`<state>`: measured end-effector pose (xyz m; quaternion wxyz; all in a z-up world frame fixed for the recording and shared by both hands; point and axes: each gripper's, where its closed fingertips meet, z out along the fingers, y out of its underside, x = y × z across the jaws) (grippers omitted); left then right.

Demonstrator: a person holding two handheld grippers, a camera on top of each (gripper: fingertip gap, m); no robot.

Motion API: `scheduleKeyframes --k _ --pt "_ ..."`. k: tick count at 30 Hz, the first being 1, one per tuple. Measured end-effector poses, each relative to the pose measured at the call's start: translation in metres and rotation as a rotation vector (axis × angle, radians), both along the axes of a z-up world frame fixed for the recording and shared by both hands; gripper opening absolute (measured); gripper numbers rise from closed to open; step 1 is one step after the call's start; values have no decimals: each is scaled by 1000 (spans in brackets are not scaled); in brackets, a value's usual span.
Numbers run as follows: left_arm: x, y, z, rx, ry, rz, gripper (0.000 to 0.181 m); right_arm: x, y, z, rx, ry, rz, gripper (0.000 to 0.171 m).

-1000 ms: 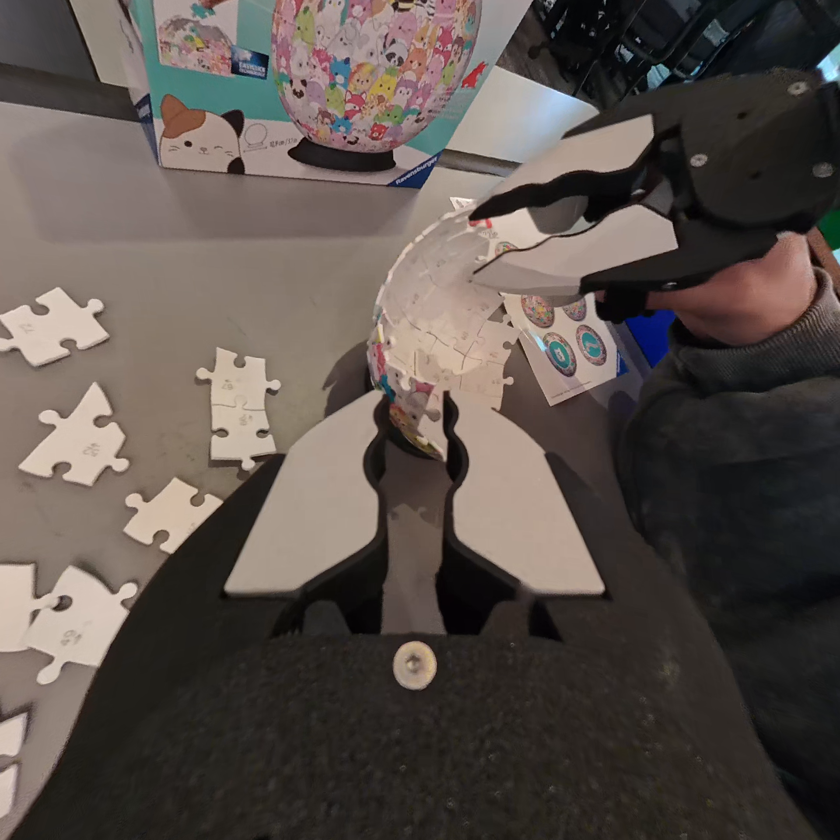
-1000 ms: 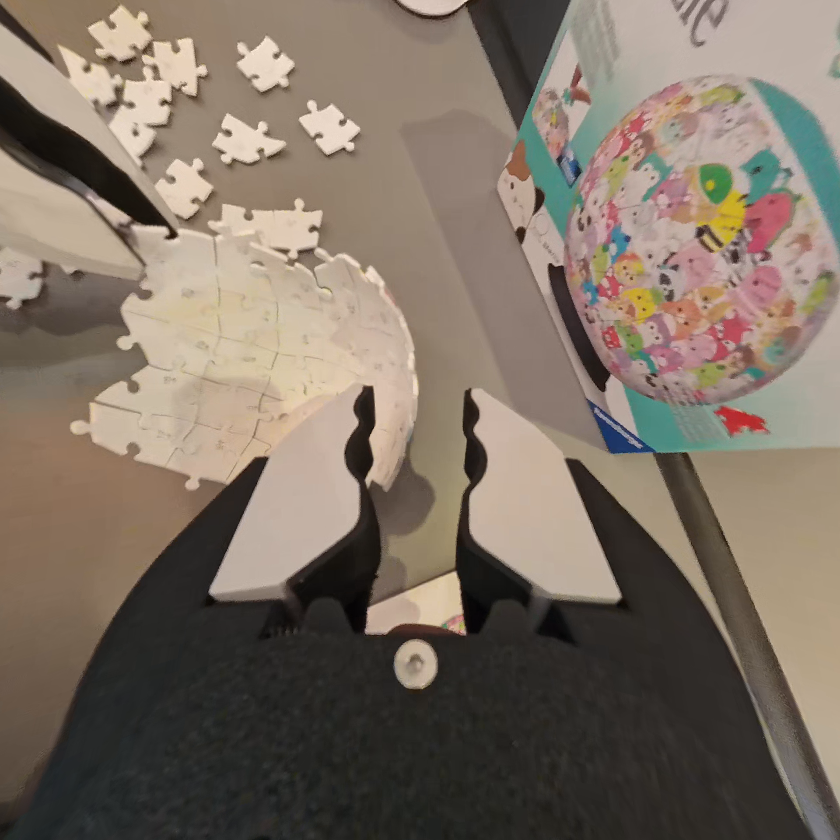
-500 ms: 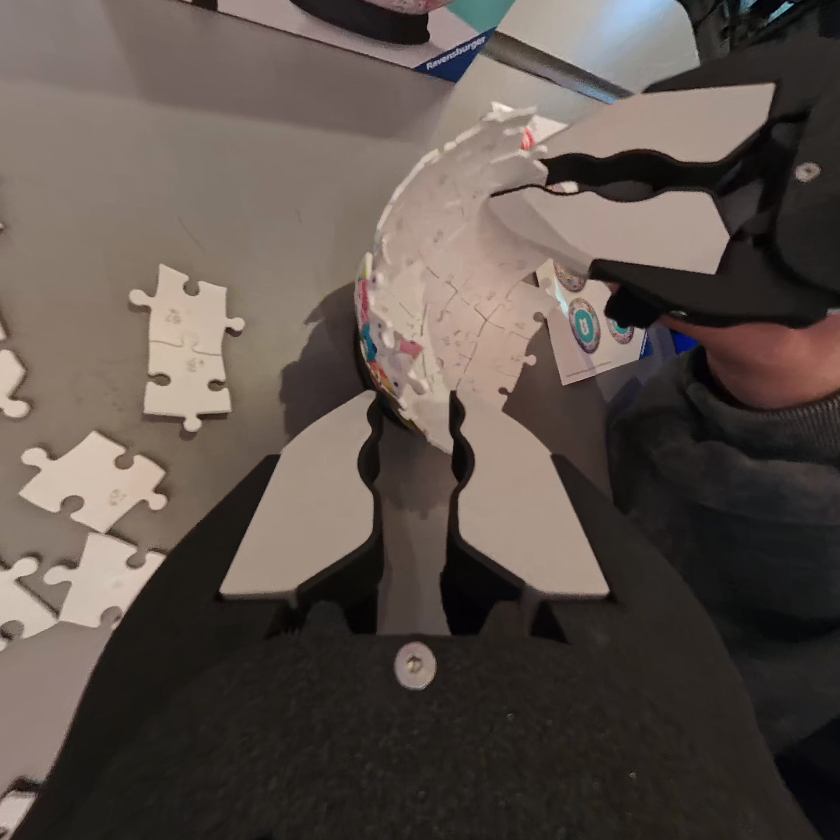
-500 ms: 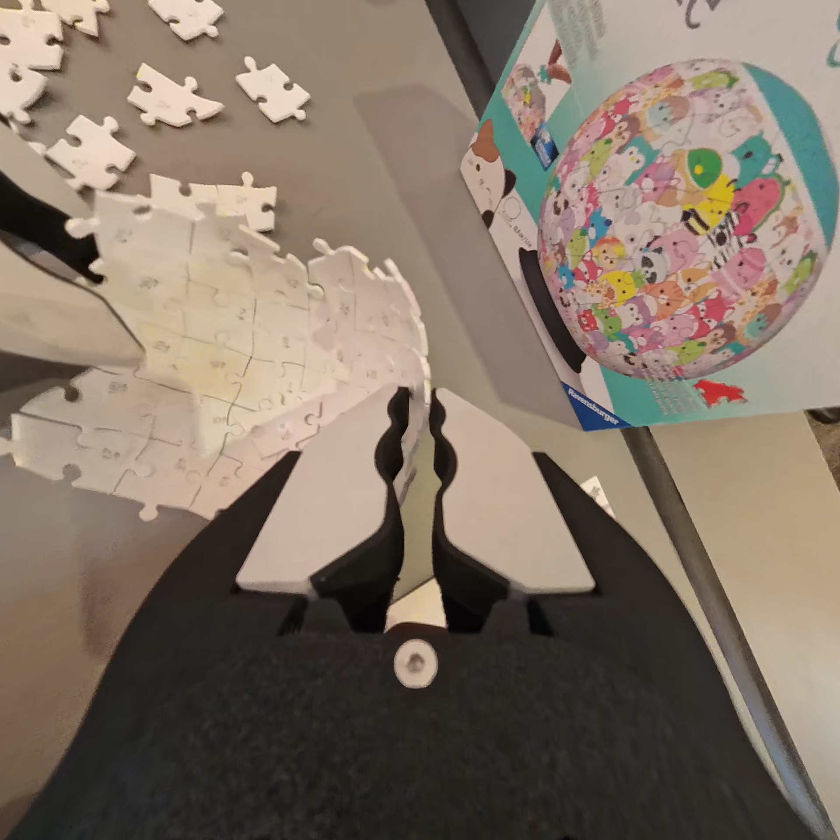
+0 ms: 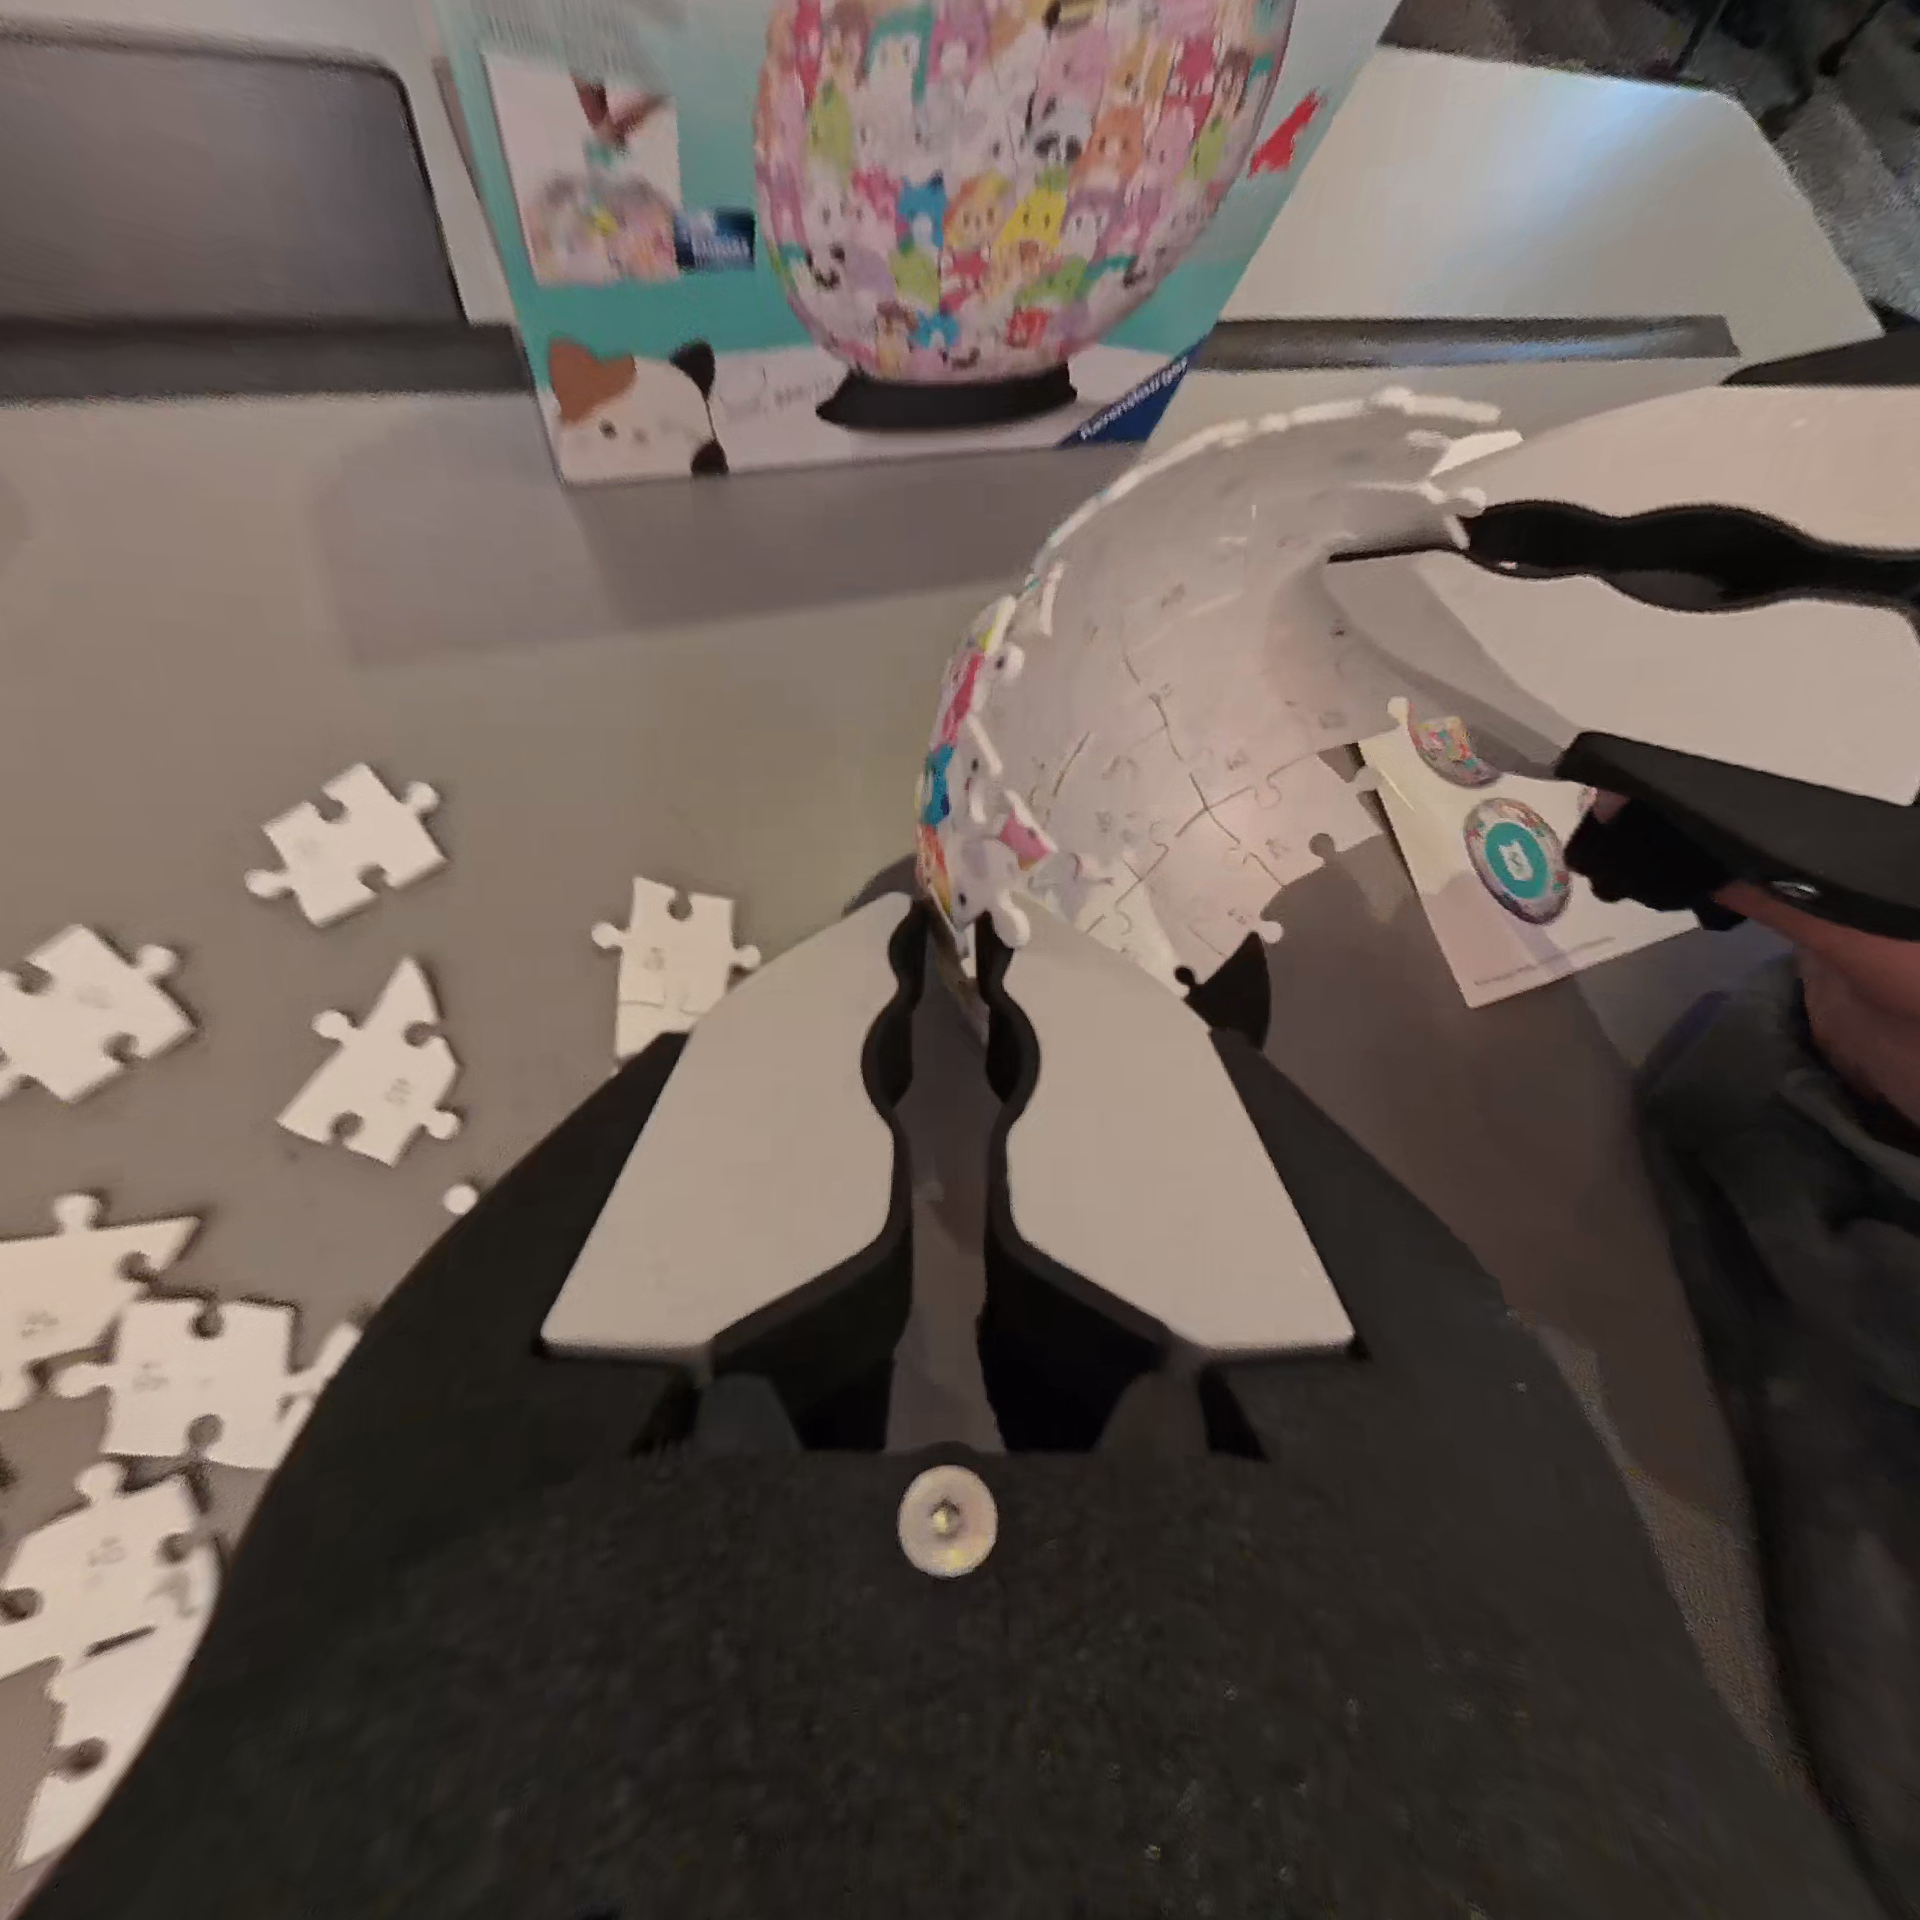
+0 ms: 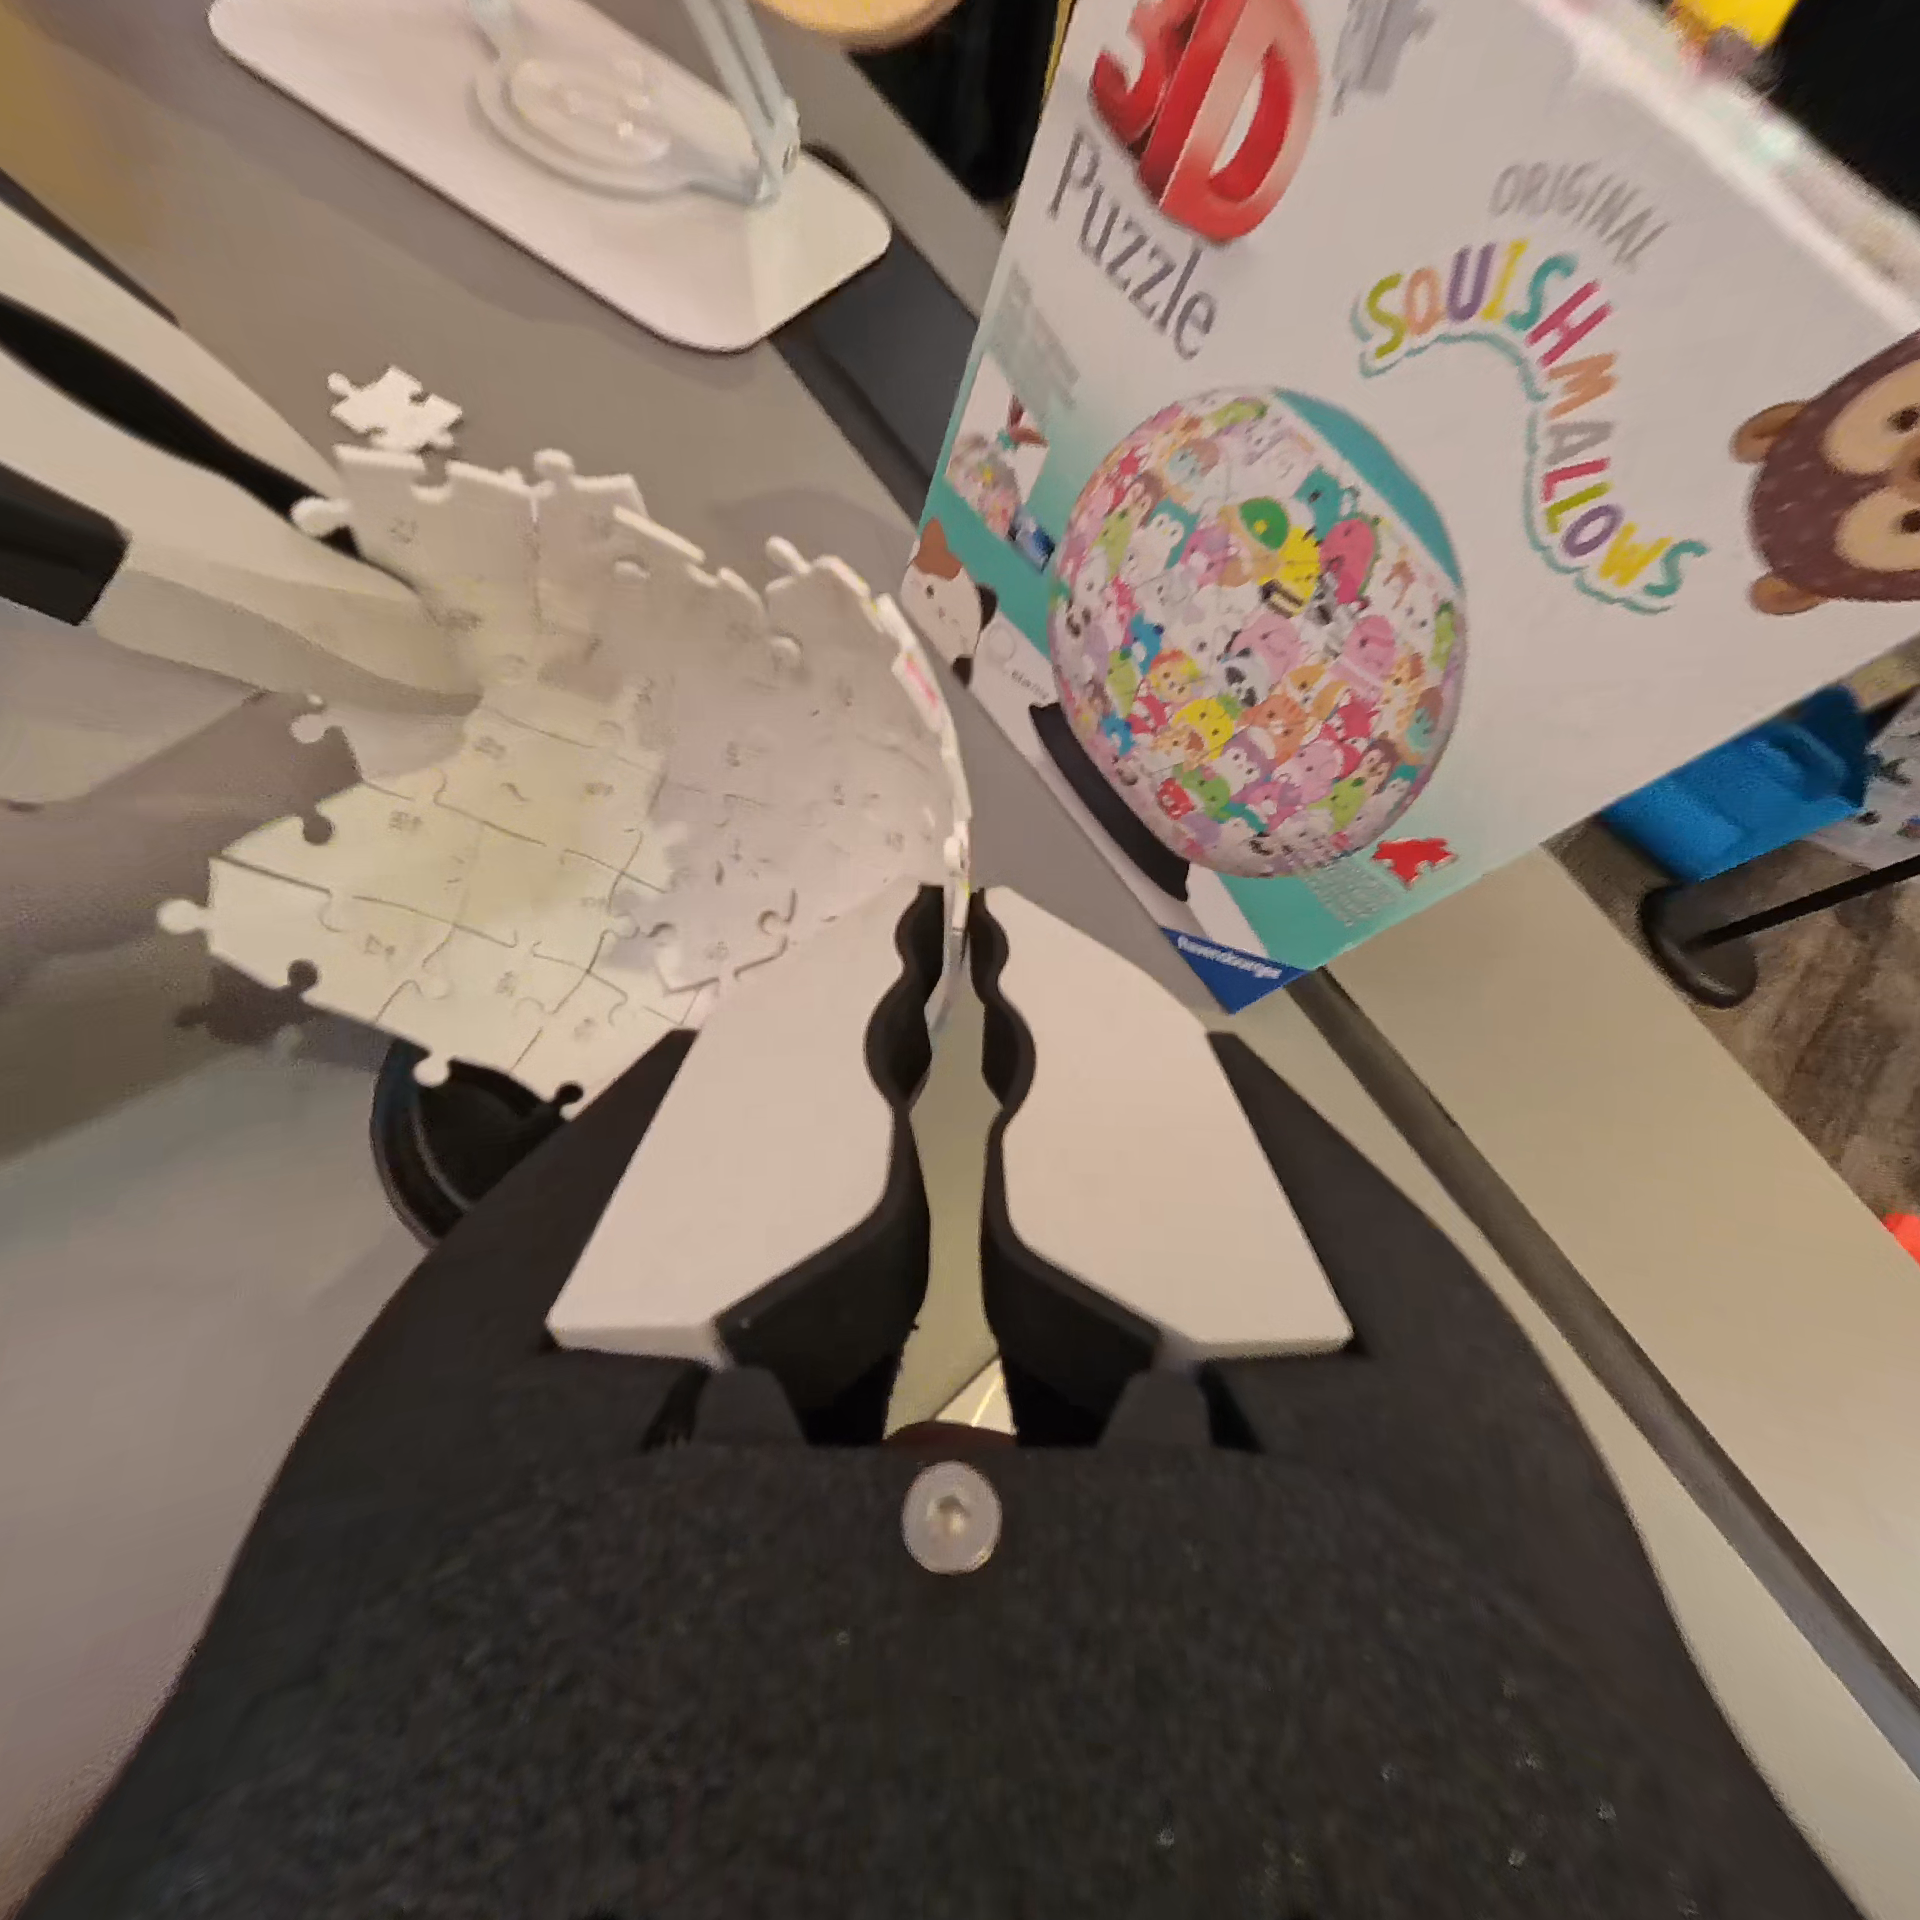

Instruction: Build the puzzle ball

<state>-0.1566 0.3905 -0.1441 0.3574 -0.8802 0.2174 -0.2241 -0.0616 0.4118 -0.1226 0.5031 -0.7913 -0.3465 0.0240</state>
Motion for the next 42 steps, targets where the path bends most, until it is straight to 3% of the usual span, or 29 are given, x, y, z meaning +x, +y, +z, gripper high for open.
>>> scheduleKeyframes --k 8,15,31,42 --pt "-3 13 35 271 53 60 3 -1 -9 40 322 80 -24 6" --pt "-11 22 59 394 72 110 2 -6 -8 56 408 92 -41 8" --pt "-14 39 166 866 96 213 2 -5 1 145 802 140 -143 6" --pt "-16 32 233 1076 61 254 2 -8 -9 210 993 147 -144 6"
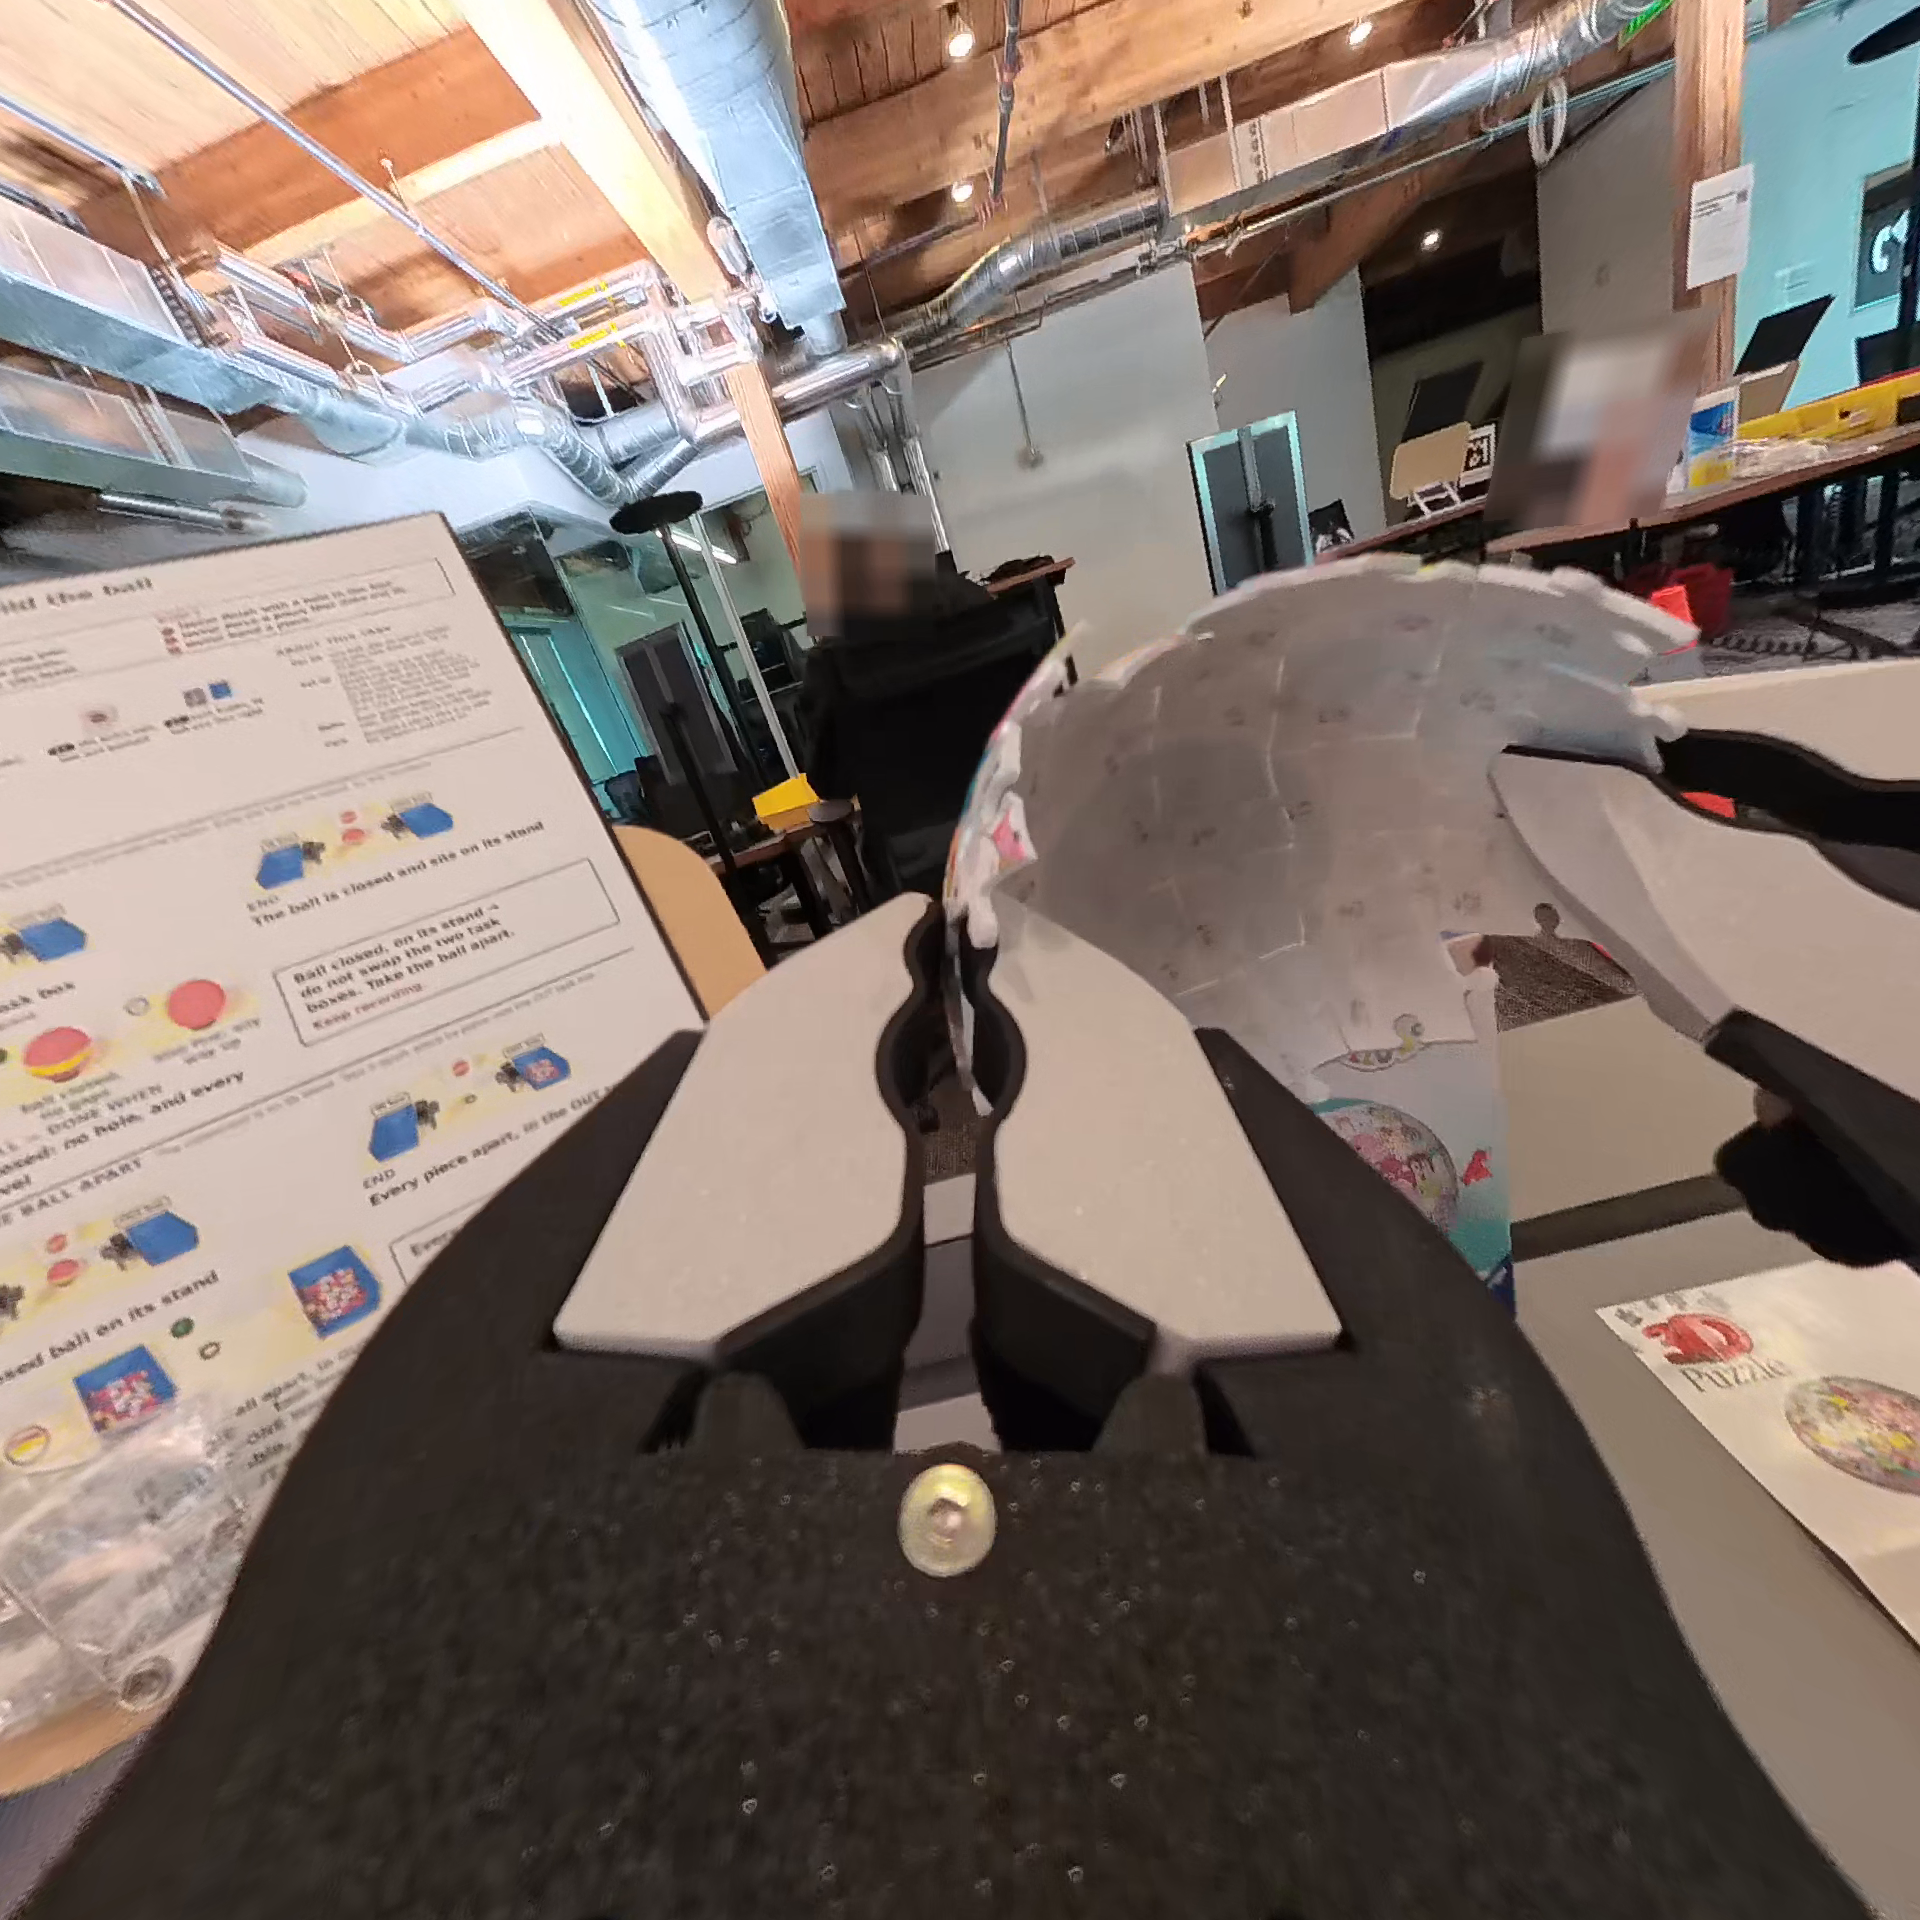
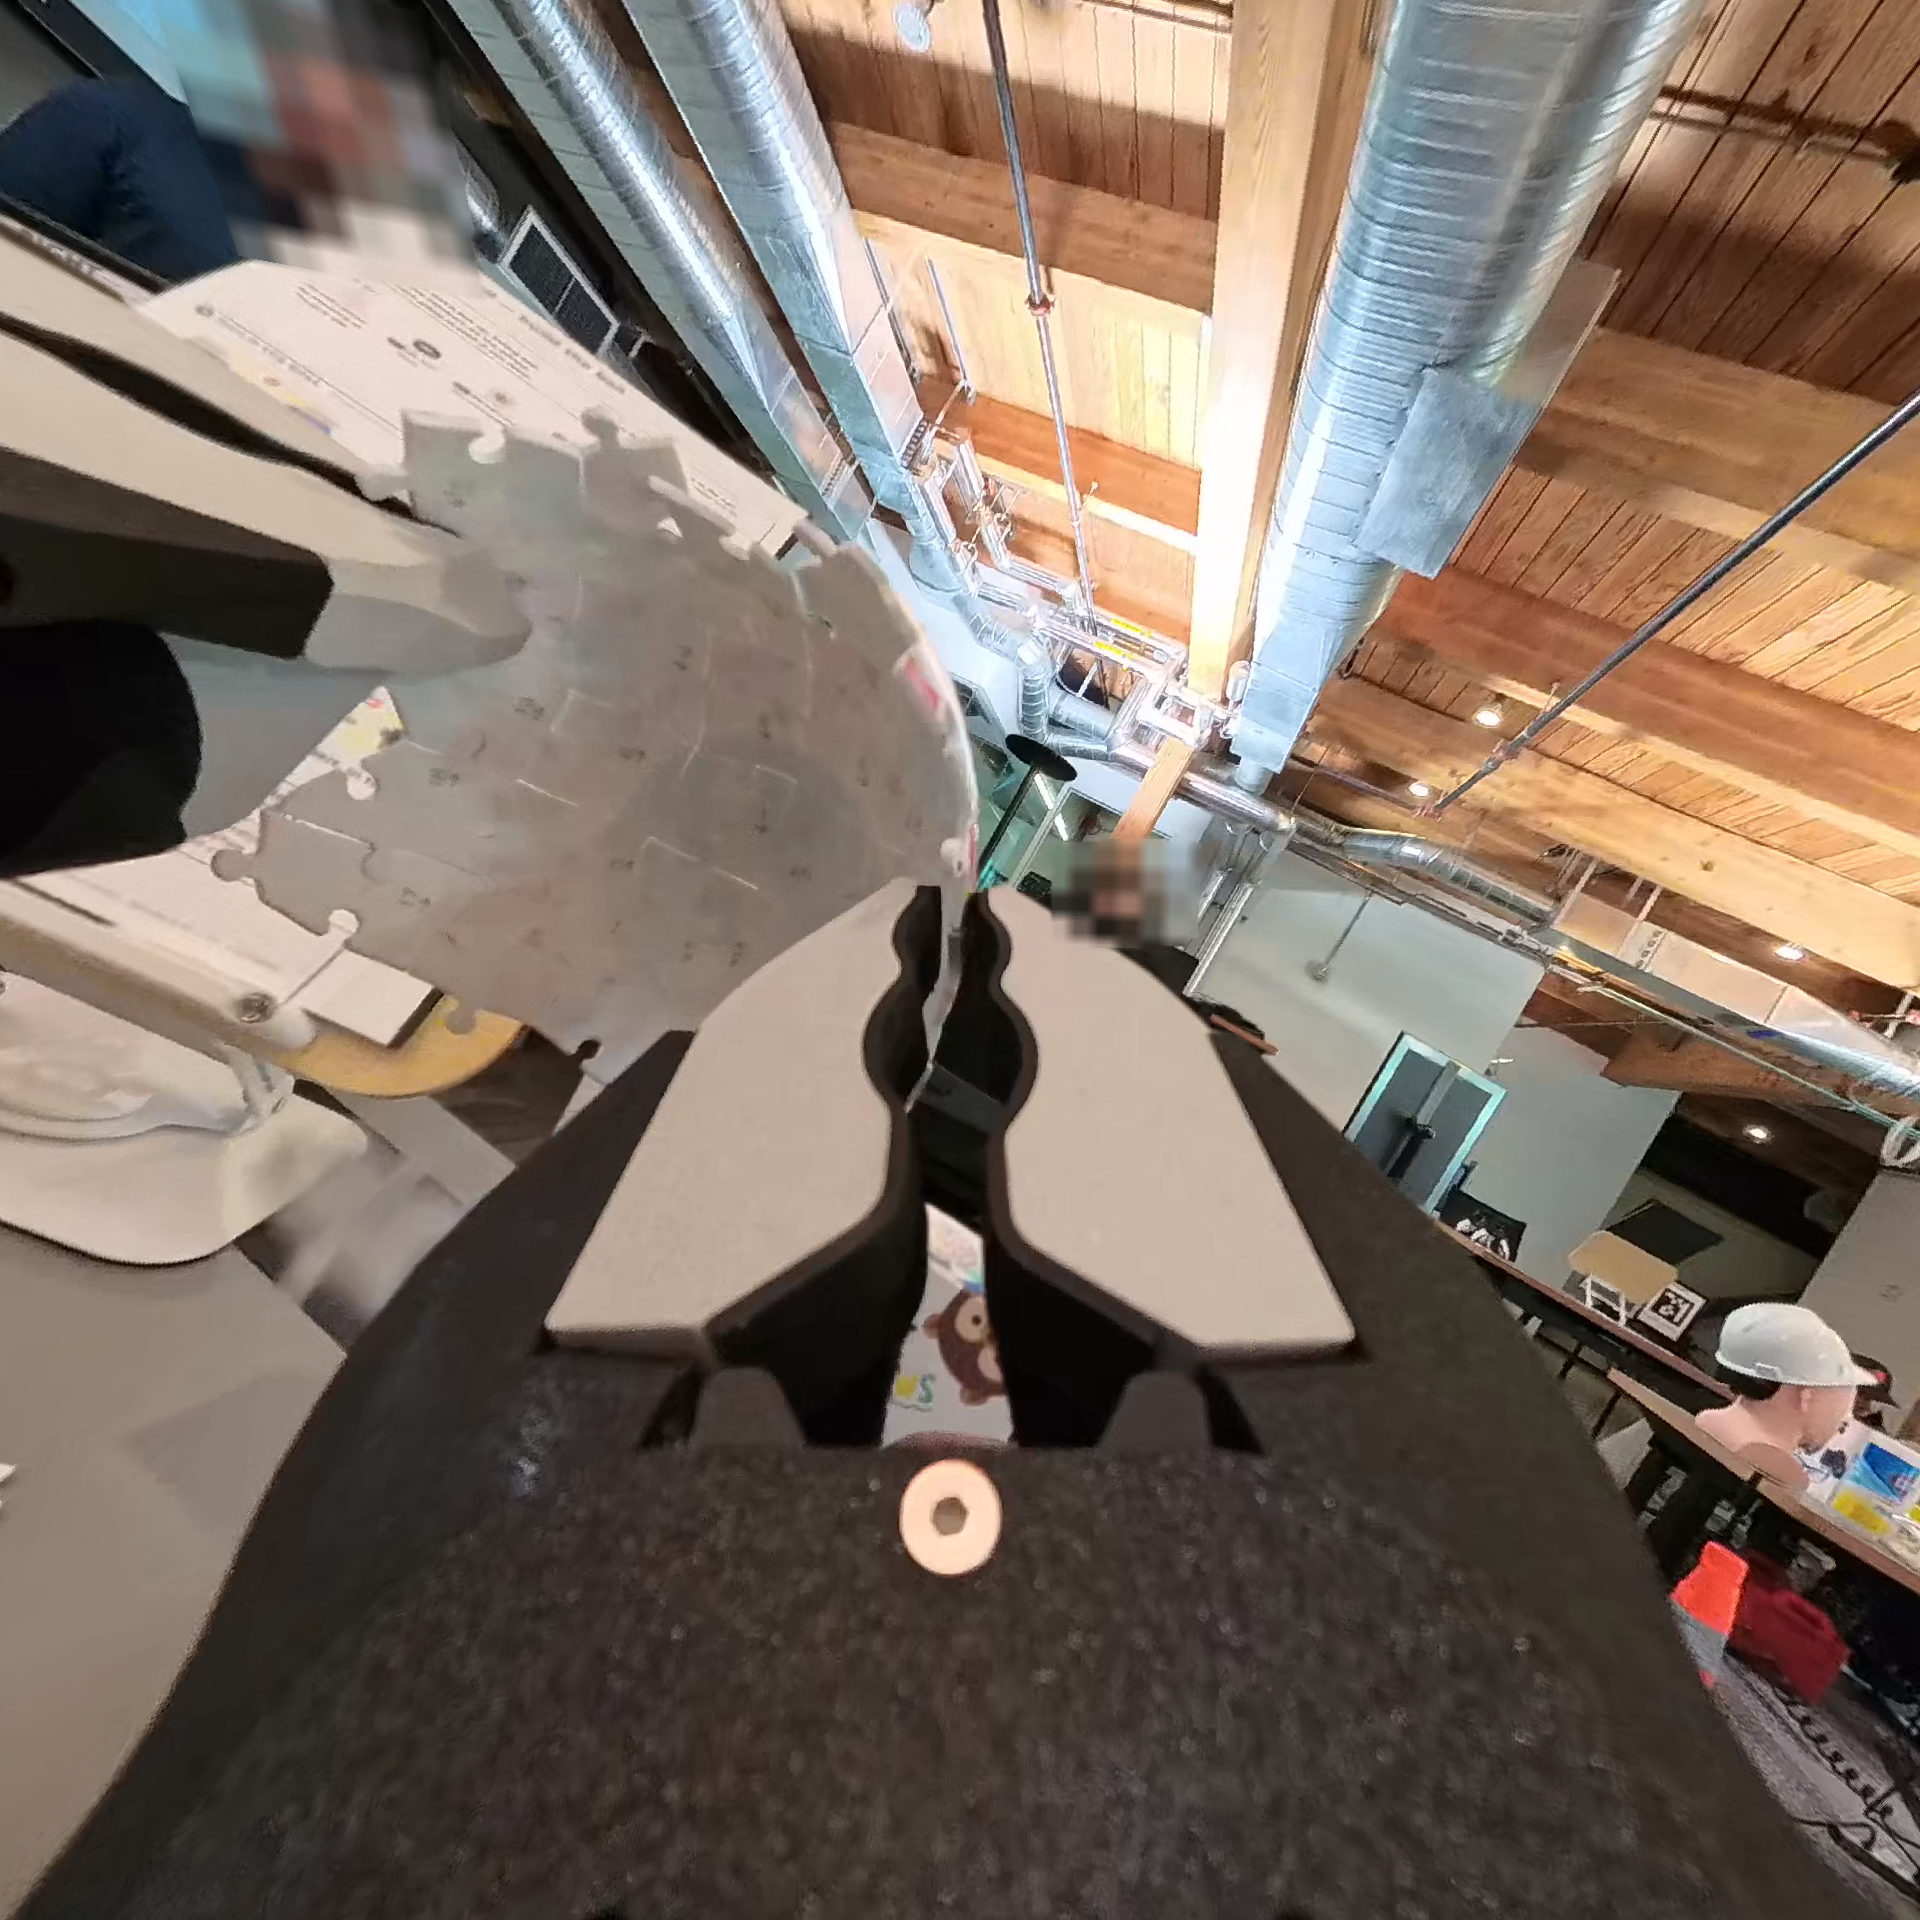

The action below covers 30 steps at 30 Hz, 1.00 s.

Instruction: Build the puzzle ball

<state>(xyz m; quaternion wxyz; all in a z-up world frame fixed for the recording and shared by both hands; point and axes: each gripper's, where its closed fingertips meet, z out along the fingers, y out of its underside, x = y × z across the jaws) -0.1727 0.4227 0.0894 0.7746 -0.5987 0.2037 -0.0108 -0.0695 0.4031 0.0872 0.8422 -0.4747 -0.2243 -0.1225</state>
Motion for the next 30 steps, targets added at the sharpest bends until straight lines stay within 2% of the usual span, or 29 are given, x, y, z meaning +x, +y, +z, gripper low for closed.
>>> scheduleKeyframes --k 4,8,14,20,25,30 --pt "1 0 3 -27 -2 -14 2 1 0 3 -22 -2 11 5" --pt "3 6 -24 -164 5 -36 2 2 4 -16 -135 -20 2 5" --pt "8 17 -104 -516 50 -58 2 8 21 -85 -528 -6 -25 3" --pt "16 7 -193 -967 92 -144 2 15 16 -171 -977 29 -52 3" --pt "19 -12 -230 -1202 137 -184 2 18 -2 -211 -1245 22 -68 4" --pt "21 -29 -248 -1354 153 -208 2 22 -15 -232 -1435 -5 -85 4"
